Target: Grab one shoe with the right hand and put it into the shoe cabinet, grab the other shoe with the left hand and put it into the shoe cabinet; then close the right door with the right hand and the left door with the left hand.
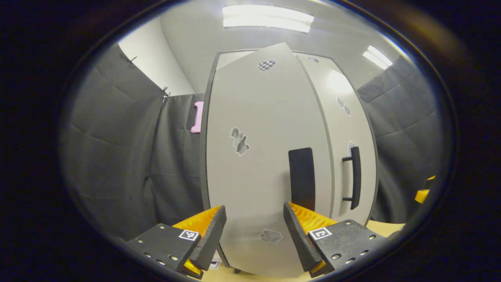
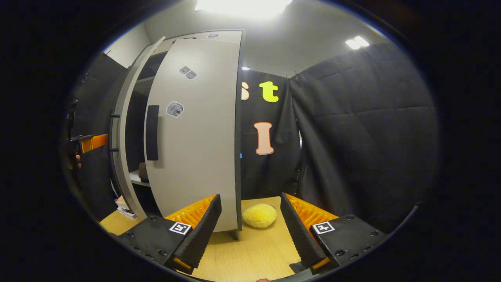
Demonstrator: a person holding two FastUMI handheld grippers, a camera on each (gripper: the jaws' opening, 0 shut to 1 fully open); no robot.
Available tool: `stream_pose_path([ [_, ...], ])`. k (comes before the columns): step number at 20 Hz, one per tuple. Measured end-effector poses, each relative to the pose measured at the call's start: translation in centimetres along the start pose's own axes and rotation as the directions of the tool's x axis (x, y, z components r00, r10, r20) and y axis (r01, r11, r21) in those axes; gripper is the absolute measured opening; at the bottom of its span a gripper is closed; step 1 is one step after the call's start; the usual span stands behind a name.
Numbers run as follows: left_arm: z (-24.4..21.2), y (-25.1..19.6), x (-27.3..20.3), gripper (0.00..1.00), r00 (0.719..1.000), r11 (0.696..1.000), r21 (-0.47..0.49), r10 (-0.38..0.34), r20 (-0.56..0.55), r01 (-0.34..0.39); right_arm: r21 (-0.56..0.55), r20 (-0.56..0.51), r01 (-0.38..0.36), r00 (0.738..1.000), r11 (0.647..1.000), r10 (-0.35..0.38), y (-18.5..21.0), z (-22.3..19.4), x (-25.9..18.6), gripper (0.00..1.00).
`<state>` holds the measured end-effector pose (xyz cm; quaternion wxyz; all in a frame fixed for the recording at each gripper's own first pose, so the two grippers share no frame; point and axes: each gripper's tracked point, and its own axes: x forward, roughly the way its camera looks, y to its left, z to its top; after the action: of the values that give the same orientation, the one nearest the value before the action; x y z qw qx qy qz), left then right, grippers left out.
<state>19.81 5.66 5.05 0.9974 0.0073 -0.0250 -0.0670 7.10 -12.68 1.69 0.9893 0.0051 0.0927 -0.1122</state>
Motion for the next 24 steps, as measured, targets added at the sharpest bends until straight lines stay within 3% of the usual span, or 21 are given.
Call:
stream_pose_path([
  [3,0.3,0.5,-0.6,0.92,1.000,1.000,0.007,-0.005,0.011,0.005,0.015,0.021,-0.029,0.999,0.999,0.029,1.2,0.8,-0.1,0.96],
  [4,0.5,0.8,-1.2,0.86,1.000,1.000,0.014,0.001,0.020,-0.001,0.018,0.029,-0.042,0.999,0.999,0.041,1.6,1.1,-0.2,0.96],
  [5,0.8,1.4,-2.2,0.92,1.000,1.000,0.016,0.005,0.026,-0.005,0.018,0.036,-0.054,0.998,0.998,0.054,2.1,1.4,-0.2,0.96],
  [6,0.9,1.9,-3.4,0.86,1.000,1.000,0.016,0.010,0.026,-0.010,0.014,0.042,-0.067,0.997,0.998,0.066,2.5,1.7,-0.4,0.96],
  [8,0.9,3.0,-5.9,0.86,1.000,1.000,0.014,0.023,0.014,-0.023,0.005,0.057,-0.092,0.994,0.996,0.091,3.7,2.1,-1.0,0.96],
  [9,0.5,3.5,-7.1,0.92,0.999,0.999,0.019,0.032,0.006,-0.032,0.006,0.068,-0.106,0.992,0.994,0.105,4.3,2.3,-1.5,0.96],
  [16,-0.9,5.4,-14.4,0.92,0.997,0.996,0.047,0.076,-0.029,-0.075,0.004,0.089,-0.208,0.974,0.978,0.207,7.9,1.7,-5.0,0.96],
  [24,-3.2,5.2,-19.4,0.93,0.991,0.994,0.014,0.112,-0.075,-0.112,-0.021,0.096,-0.249,0.964,0.968,0.249,9.5,0.9,-7.9,0.96],
])
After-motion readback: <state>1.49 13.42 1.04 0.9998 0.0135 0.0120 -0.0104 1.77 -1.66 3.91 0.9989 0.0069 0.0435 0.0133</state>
